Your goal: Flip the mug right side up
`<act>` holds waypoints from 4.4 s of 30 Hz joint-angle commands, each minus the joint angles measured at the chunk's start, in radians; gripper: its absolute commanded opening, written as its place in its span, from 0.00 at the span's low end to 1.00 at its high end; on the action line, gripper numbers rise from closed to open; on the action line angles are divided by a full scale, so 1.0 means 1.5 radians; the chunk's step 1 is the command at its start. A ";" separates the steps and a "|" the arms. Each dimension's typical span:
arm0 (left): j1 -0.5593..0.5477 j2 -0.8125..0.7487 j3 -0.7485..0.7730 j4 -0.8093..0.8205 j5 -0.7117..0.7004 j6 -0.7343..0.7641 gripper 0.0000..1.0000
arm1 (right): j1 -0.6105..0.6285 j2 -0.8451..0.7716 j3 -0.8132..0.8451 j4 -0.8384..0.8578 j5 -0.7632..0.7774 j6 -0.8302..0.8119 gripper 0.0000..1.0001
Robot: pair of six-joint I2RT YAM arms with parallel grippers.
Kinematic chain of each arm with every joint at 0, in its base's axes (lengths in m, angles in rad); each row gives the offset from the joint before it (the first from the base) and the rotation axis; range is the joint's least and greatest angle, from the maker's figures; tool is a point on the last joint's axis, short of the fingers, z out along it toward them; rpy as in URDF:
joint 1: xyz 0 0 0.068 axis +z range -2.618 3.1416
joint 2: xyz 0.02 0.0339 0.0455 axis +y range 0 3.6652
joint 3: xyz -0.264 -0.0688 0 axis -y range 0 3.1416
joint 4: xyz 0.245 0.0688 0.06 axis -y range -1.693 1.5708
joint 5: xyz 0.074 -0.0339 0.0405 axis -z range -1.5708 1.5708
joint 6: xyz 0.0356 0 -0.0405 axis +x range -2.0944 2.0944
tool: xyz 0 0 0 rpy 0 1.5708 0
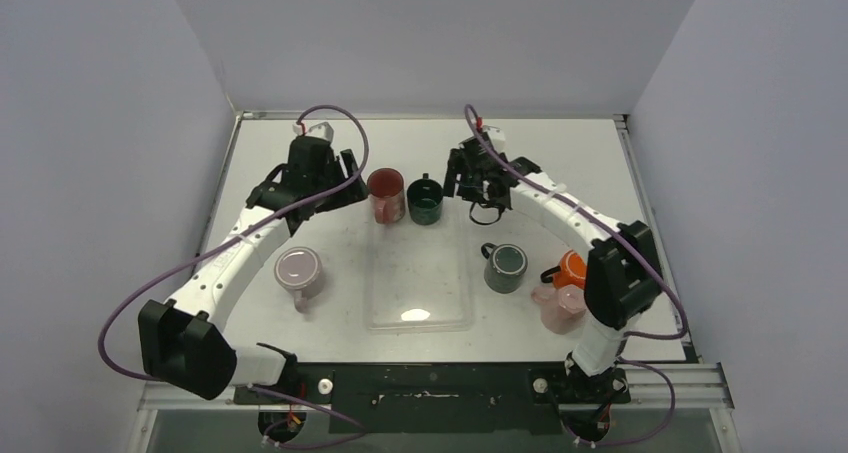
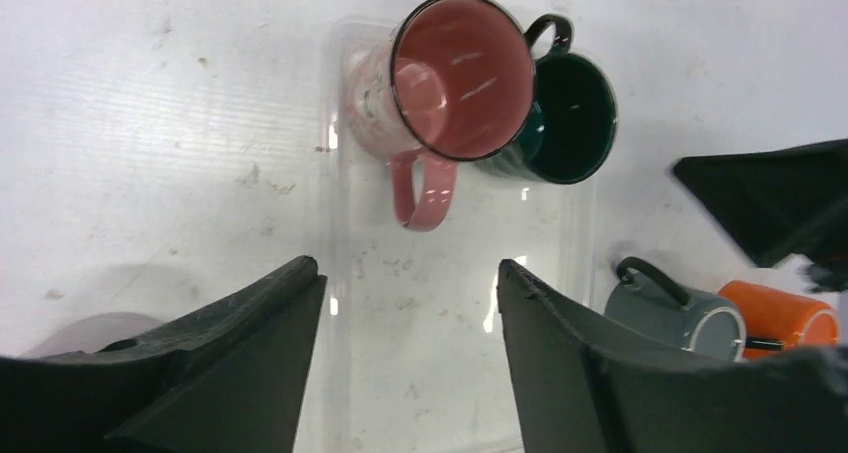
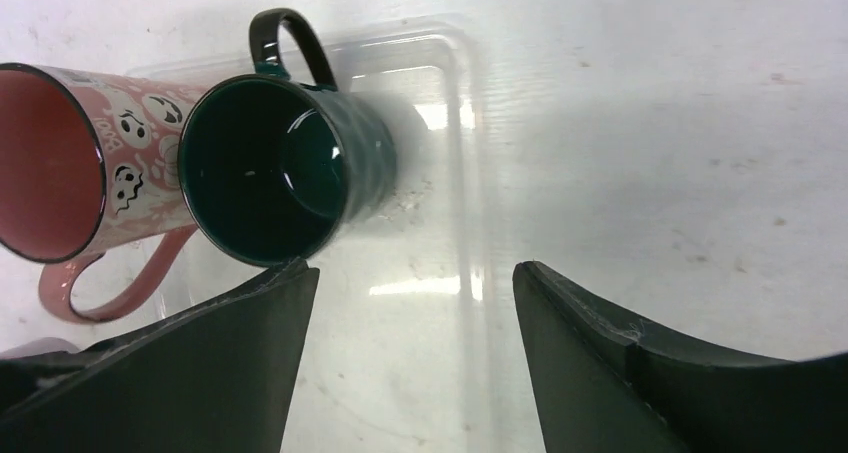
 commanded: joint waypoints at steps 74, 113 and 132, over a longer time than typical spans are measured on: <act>-0.011 -0.110 -0.325 -0.175 -0.266 -0.193 0.41 | -0.106 -0.164 -0.188 0.226 -0.161 0.074 0.76; 0.003 -0.186 -0.197 -0.103 -0.200 -0.147 0.00 | -0.084 -0.242 -0.232 0.370 -0.306 0.147 0.91; 0.112 -0.245 -0.161 -0.045 0.111 -0.184 0.00 | -0.012 -0.240 -0.328 0.623 -0.348 0.334 0.91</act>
